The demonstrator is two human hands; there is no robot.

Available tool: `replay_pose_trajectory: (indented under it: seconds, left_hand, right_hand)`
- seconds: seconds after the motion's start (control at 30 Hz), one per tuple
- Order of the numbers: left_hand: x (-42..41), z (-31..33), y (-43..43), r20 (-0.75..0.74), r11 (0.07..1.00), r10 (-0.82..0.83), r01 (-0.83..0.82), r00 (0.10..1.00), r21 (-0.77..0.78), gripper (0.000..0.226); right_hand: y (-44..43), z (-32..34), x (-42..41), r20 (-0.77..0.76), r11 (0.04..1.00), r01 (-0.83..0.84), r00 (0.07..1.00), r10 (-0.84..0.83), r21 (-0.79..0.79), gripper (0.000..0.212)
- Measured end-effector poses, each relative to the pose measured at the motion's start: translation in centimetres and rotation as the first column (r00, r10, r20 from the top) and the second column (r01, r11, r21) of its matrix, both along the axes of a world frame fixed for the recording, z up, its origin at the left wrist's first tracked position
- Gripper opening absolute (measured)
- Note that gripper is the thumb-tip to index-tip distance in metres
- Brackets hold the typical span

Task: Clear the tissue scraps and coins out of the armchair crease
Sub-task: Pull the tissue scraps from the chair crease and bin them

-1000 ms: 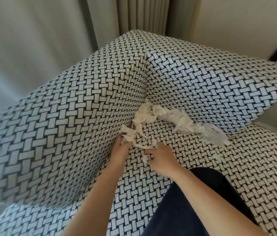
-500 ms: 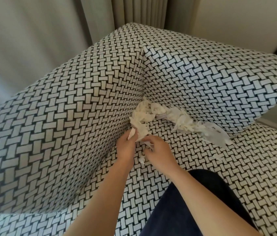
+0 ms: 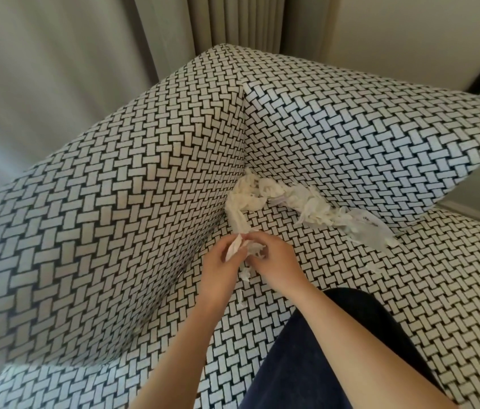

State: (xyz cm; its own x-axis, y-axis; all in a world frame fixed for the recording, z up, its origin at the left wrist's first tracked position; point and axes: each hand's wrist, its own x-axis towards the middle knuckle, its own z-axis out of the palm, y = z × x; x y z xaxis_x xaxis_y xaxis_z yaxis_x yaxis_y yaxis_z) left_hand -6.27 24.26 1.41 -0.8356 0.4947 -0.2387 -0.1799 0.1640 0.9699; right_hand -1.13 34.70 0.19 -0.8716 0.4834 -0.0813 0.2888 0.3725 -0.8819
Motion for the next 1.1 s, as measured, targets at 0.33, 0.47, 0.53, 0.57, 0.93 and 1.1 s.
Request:
replay_pose_trajectory:
  seconds: [0.33,0.47,0.53,0.57,0.93,1.1]
  left_hand:
    - [1.0,1.5,-1.8,-0.008,0.995,0.019,-0.018,1.0,0.099,0.039]
    - [0.1,1.7,-2.2,0.106,0.991,0.095,-0.104,0.99,0.085,0.027]
    - [-0.4,1.5,-2.4,0.133,0.996,0.087,-0.091,0.987,0.024,0.027]
    - [-0.6,1.2,-2.4,0.127,0.998,0.067,-0.064,0.99,-0.023,0.027]
    - [0.3,-3.9,-1.6,-0.345,0.68,-0.492,0.106,0.799,-0.726,0.084]
    - [-0.2,-5.0,-1.6,-0.492,0.779,-0.401,0.005,0.772,-0.627,0.039]
  right_hand:
    - [0.2,1.2,0.2,-0.034,0.966,0.145,0.987,-0.156,-0.214,0.009]
    - [0.8,2.3,0.5,-0.029,0.866,0.237,0.96,-0.277,-0.44,0.009]
    - [1.2,2.6,0.6,-0.026,0.777,0.28,0.934,-0.355,-0.563,0.01]
    - [1.4,2.7,0.6,-0.028,0.717,0.294,0.916,-0.4,-0.632,0.01]
    - [1.8,3.6,1.3,-0.039,0.452,0.307,0.791,-0.61,-0.838,0.018]
    - [1.7,3.6,1.5,-0.022,0.477,0.321,0.812,-0.583,-0.818,0.017]
